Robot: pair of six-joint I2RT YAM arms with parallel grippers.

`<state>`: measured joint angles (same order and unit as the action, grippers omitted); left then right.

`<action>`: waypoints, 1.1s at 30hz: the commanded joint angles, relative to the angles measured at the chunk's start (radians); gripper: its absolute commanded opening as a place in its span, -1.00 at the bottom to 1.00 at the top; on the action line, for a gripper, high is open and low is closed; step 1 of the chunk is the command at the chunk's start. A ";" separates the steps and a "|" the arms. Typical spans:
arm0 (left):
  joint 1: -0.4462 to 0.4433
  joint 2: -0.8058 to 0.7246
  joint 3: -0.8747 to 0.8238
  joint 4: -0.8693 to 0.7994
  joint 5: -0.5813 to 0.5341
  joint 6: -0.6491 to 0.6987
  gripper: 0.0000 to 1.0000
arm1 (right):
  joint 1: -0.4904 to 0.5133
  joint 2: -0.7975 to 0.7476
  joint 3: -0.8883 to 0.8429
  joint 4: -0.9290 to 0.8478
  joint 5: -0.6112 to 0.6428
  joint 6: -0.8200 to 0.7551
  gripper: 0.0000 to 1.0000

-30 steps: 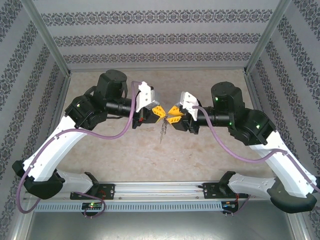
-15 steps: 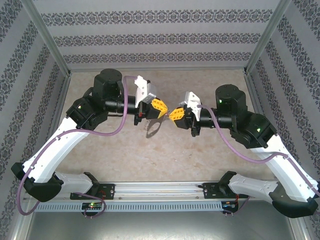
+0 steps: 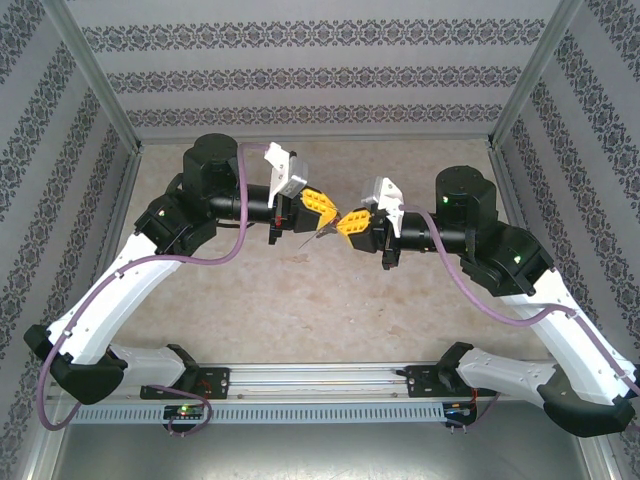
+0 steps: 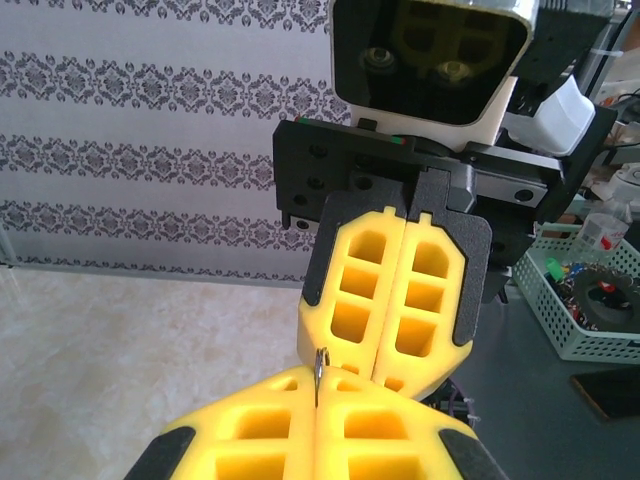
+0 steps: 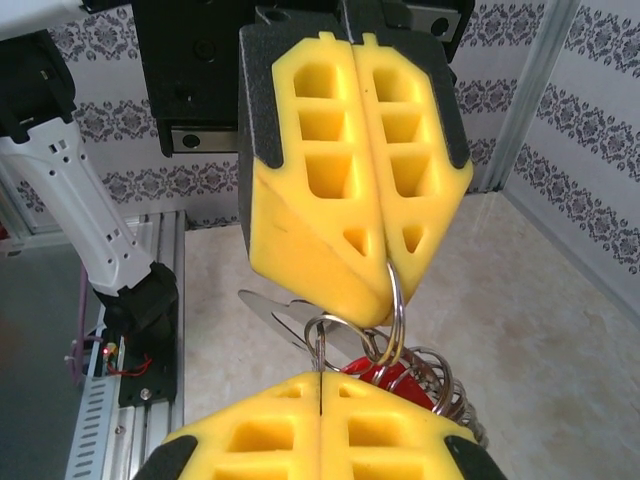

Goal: Put the keys on the keyring

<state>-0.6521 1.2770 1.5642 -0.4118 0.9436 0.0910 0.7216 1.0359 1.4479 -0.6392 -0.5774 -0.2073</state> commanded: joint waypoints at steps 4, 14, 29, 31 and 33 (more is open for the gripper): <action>0.014 -0.039 -0.024 0.132 0.045 -0.055 -1.00 | -0.009 0.032 -0.004 0.070 -0.034 0.032 -0.89; 0.023 -0.060 -0.052 0.195 0.065 -0.104 -1.00 | -0.009 0.040 -0.004 0.097 -0.041 0.048 -0.81; 0.042 -0.043 -0.045 0.235 0.106 -0.139 -1.00 | -0.038 -0.018 -0.025 0.134 0.035 0.077 -0.54; 0.043 -0.041 -0.044 0.239 0.111 -0.142 -1.00 | -0.038 -0.010 -0.018 0.141 0.027 0.075 -0.55; 0.042 -0.042 -0.046 0.246 0.113 -0.146 -1.00 | -0.039 -0.007 -0.017 0.157 0.016 0.080 -0.55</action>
<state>-0.6193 1.2396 1.5017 -0.2382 1.0161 -0.0357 0.6952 1.0241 1.4326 -0.5293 -0.5579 -0.1509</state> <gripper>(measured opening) 0.043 0.225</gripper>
